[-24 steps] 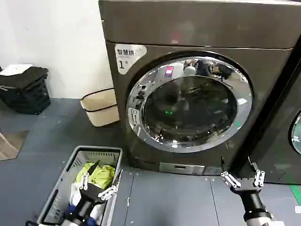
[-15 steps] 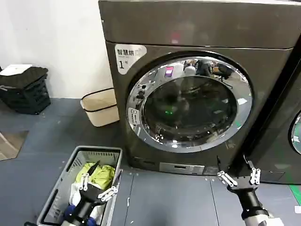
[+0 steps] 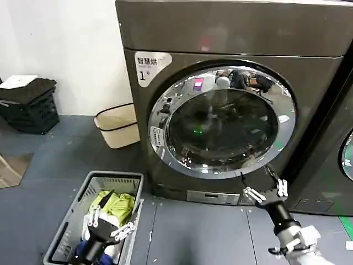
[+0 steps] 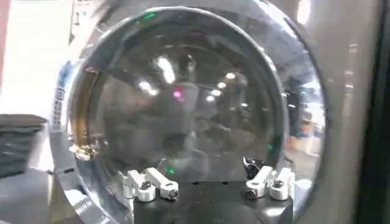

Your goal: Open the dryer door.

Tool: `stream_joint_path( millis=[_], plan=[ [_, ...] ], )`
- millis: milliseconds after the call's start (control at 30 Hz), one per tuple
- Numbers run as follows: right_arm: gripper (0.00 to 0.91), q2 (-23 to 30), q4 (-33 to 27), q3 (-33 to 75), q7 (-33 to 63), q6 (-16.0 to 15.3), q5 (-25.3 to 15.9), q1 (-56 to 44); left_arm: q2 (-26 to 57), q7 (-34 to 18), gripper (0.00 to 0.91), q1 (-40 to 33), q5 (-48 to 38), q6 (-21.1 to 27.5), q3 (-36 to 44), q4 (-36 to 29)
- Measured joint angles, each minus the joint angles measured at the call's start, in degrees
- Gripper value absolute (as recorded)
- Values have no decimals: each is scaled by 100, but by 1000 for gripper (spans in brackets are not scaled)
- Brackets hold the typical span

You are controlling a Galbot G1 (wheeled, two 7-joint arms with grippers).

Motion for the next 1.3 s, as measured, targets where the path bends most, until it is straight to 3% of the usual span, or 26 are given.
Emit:
stream_joint_path(
  millis=[467, 967, 1300],
  plan=[
    [907, -723, -894, -981, -576, 87, 609, 1441, -238, 42, 907, 186, 220, -156, -55, -141],
    [907, -788, -1785, -1992, -1123, 297, 831, 2666, -316, 110, 907, 196, 287, -200, -63, -152],
    [907, -697, -2036, -2507, -1153, 268, 916, 3213, -328, 133, 907, 172, 292, -202, -79, -100]
  ],
)
